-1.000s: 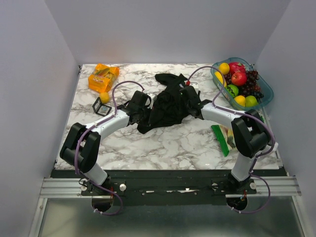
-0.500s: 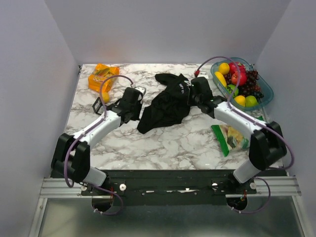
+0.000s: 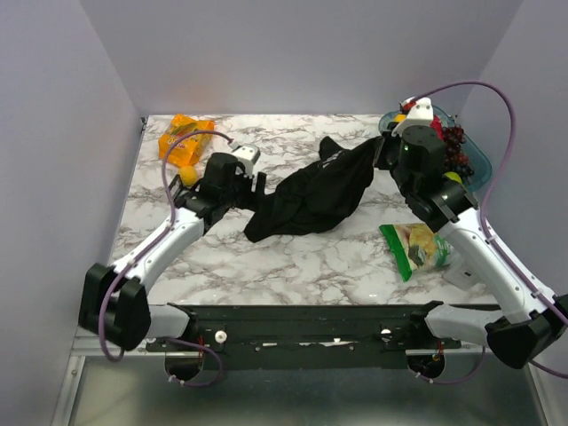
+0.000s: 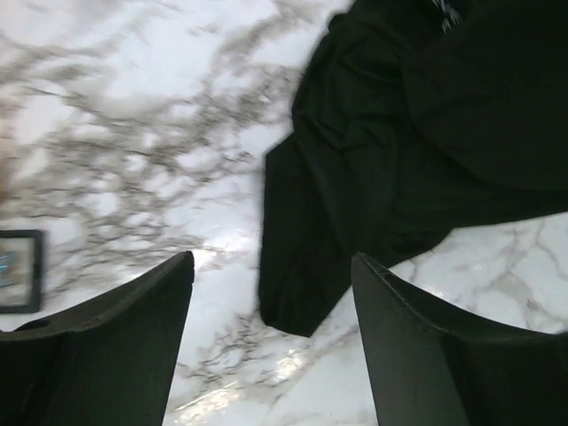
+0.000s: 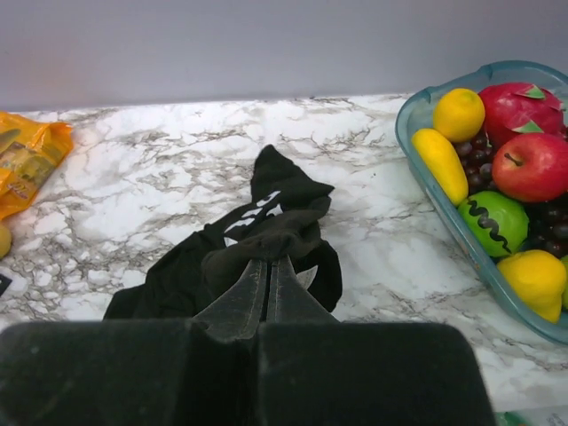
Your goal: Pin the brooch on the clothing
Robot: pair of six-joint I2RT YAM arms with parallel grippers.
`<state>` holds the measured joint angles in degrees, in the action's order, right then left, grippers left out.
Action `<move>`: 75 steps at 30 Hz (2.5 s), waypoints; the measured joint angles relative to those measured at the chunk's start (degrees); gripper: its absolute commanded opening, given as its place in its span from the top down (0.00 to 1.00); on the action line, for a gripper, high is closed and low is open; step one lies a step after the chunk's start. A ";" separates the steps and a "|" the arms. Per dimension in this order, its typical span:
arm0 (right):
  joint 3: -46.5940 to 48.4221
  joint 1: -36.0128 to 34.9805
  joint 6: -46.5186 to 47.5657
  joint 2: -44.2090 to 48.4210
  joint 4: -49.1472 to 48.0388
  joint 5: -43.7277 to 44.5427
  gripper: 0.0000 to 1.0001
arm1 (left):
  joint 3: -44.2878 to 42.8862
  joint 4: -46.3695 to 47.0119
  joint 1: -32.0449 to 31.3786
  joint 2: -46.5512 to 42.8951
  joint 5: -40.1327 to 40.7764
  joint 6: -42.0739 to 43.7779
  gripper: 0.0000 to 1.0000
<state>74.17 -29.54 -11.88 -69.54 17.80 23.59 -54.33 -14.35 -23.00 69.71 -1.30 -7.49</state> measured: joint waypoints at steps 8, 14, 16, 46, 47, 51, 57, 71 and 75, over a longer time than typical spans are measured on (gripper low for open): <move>-5.03 0.02 -0.02 6.88 2.14 1.53 0.99 | -4.83 -4.13 -1.86 18.32 -8.83 -0.66 0.16; -7.98 0.02 -0.02 7.98 2.34 2.19 0.99 | -5.29 -4.13 -2.23 21.55 -12.94 -1.77 0.20; -8.55 0.02 -0.04 8.07 2.45 2.25 0.99 | -5.97 -4.02 -2.73 23.30 -14.25 -2.01 0.25; -14.12 0.04 2.21 27.56 4.37 10.03 0.99 | 5.38 -8.31 8.15 -14.69 1.57 -7.21 0.17; -16.46 0.04 1.29 28.35 4.59 10.27 0.99 | 6.73 -9.55 8.15 -14.45 1.86 -7.74 0.15; -25.35 0.04 -2.80 30.03 6.45 10.47 0.99 | 12.26 -12.81 8.09 -17.94 1.03 -9.99 0.10; -32.37 0.04 -8.74 31.65 10.12 10.36 0.99 | 10.60 -7.87 0.61 -17.73 -4.85 -11.82 0.11; -33.05 0.04 -14.14 32.24 12.26 6.88 0.99 | -18.67 1.92 -14.95 30.73 -22.40 -15.41 0.34; -33.33 0.04 -14.32 32.76 12.28 6.71 0.99 | -26.05 1.31 -16.94 38.01 -22.77 -13.92 0.36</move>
<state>40.84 -29.50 -26.20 -36.77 30.09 30.30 -80.38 -13.04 -39.94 107.72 -24.08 -21.41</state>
